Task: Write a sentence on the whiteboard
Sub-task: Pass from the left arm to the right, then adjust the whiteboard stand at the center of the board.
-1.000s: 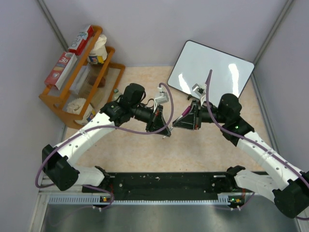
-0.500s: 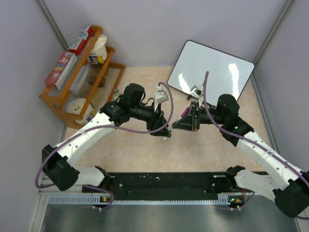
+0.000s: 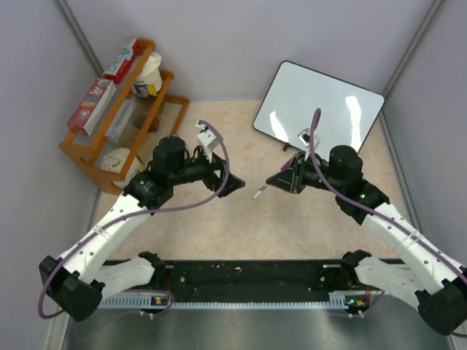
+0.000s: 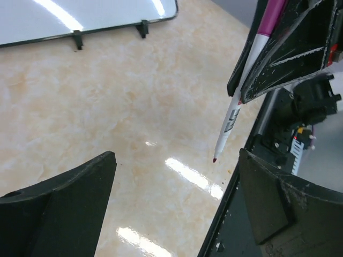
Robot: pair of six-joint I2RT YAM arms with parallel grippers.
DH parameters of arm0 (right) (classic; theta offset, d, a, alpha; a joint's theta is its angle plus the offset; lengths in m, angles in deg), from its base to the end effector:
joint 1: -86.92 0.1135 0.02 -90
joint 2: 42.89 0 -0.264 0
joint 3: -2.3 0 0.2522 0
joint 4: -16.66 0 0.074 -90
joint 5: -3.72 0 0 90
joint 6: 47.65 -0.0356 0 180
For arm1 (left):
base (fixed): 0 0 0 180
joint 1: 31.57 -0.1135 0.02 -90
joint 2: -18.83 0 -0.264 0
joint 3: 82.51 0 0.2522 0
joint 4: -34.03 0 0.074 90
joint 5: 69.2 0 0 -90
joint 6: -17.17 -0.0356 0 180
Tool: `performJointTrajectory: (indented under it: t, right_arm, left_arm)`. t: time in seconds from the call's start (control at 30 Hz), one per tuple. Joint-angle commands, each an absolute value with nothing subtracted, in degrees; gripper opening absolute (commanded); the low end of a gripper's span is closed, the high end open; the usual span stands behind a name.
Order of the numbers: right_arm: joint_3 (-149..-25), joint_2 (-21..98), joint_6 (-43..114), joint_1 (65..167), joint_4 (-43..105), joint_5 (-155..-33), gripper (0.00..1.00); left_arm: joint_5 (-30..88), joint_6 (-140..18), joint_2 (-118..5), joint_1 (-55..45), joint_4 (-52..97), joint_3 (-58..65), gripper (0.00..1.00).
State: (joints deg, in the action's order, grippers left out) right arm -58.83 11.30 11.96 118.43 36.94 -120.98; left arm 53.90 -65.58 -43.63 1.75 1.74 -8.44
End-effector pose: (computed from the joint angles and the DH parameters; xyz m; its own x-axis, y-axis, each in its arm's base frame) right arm 0.1739 0.1304 0.3342 -0.6260 0.1041 -0.7729 -0.6785 0.4159 0.6055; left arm 0.1916 -0.1492 0.3617 -0.4047 0.1395 -0.9037 0.8428 0.4405 -0.3094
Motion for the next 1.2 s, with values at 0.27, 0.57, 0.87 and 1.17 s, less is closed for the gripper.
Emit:
performJointTrajectory:
  t: [0.27, 0.57, 0.87, 1.17]
  right_arm:
    - [-57.9, -0.2, 9.9, 111.1, 43.2, -101.5, 0.00]
    - [-57.5, -5.9, 10.7, 108.4, 51.8, -89.5, 0.00]
    - [-57.4, -11.2, 11.4, 106.4, 56.2, -83.1, 0.00]
    - [-57.2, -12.6, 11.0, 106.2, 58.6, -82.7, 0.00]
  left_arm:
    - [41.0, -58.5, -42.1, 1.0, 12.3, -14.4, 0.99]
    - [43.5, -51.9, -58.9, 0.9, 13.8, -8.4, 0.99]
    - [42.6, -47.0, -78.6, 1.5, 12.3, 2.6, 0.98]
    - [33.1, -51.1, -100.9, 6.5, -2.9, 28.6, 0.98]
